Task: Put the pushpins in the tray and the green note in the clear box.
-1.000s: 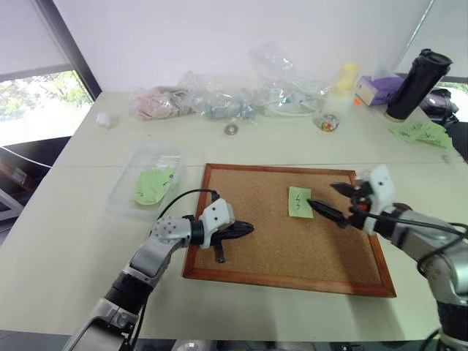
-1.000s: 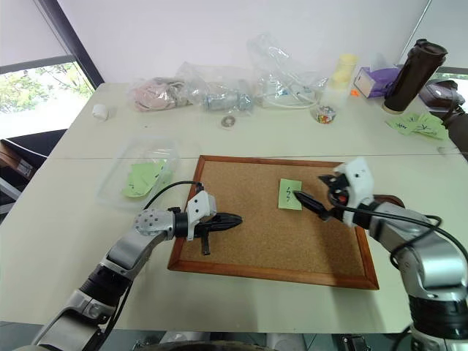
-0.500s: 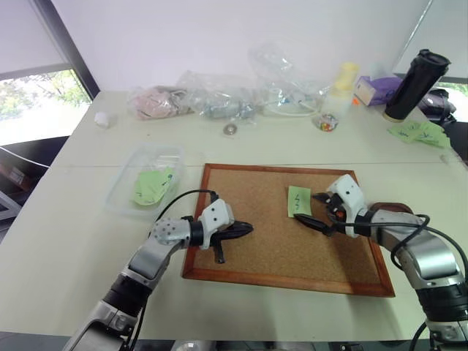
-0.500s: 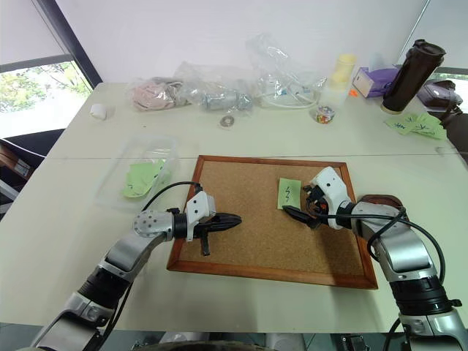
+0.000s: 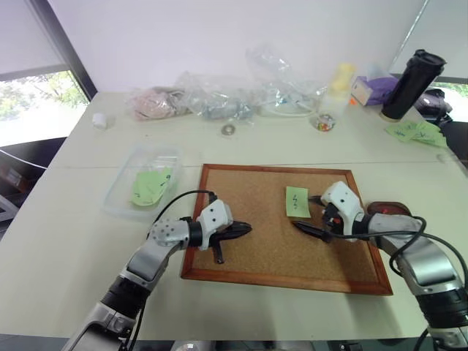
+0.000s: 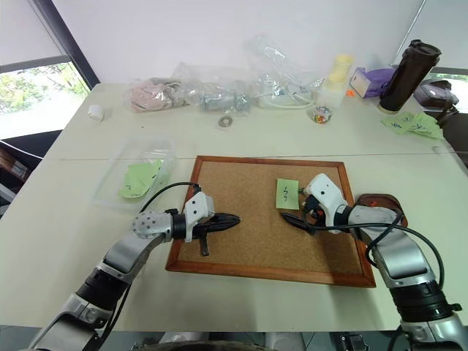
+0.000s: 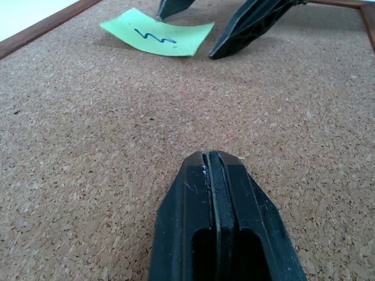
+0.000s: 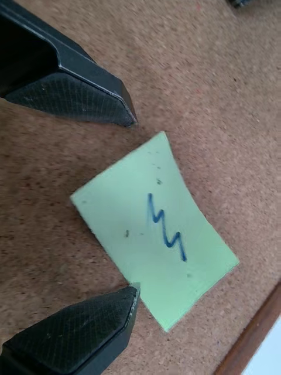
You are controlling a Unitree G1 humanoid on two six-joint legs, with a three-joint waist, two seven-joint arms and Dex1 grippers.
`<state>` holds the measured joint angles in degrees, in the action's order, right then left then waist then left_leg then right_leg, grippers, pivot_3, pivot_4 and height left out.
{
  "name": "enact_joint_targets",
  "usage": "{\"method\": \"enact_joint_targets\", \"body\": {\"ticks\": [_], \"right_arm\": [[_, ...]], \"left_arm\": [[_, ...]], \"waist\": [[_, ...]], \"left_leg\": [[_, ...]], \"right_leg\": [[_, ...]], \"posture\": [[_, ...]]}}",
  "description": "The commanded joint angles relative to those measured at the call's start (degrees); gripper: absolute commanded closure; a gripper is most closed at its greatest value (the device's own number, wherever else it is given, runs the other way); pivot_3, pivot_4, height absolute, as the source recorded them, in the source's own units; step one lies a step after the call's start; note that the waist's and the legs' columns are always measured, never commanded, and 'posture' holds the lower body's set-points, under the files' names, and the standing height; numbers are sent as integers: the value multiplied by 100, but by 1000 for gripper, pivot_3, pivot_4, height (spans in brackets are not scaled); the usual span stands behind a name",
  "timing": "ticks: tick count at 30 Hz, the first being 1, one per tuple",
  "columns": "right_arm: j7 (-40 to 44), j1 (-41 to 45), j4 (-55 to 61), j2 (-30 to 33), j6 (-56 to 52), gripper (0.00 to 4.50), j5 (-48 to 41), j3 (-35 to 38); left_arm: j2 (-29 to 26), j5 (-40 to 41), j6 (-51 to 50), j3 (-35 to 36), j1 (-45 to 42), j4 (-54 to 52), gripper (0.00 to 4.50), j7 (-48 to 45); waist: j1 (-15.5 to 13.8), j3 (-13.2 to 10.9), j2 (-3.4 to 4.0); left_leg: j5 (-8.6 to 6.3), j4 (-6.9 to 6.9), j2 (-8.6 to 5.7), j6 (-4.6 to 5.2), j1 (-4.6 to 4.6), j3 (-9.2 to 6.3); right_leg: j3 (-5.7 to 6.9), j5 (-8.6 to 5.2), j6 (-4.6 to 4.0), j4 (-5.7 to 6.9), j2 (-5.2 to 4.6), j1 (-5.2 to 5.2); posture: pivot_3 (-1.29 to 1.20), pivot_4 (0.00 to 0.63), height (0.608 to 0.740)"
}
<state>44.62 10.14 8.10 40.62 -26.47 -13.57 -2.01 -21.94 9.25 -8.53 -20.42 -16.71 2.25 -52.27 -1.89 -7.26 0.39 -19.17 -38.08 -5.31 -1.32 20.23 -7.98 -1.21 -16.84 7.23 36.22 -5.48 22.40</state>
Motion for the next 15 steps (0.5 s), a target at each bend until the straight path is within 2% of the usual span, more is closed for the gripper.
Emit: {"method": "enact_joint_targets", "body": {"ticks": [1, 11, 14, 15], "right_arm": [[-262, 164, -281, -157, 69, 55, 275, -98], [-358, 368, -584, -364, 234, 55, 428, -102], [-368, 366, -613, -377, 168, 757, 438, -131], [-374, 353, -639, -370, 166, 1172, 458, -148]], "left_arm": [[-33, -238, -246, -147, 111, 261, 4500, 38], [-14, -232, -270, -134, 134, 243, 4500, 81], [-15, -235, -260, -138, 139, 241, 4500, 81], [-15, -237, -249, -140, 132, 253, 4500, 77]], "waist": [[5, 3, -4], [15, 4, -5], [19, 5, -5], [15, 5, -5]], "left_leg": [[0, 0, 0, -1, -1, 0], [1, 0, 0, -1, -3, 0], [1, 0, 0, -1, -3, 0], [1, 0, 0, -1, -3, 0]], "right_leg": [[0, 0, 0, 0, 0, -1], [-1, 0, -1, 0, 0, -3], [-1, 0, -1, 0, 0, -3], [-1, 0, -1, 0, 0, -3]], "posture": [[0, 150, 740], [0, 150, 740], [0, 150, 740], [0, 150, 740]]}}
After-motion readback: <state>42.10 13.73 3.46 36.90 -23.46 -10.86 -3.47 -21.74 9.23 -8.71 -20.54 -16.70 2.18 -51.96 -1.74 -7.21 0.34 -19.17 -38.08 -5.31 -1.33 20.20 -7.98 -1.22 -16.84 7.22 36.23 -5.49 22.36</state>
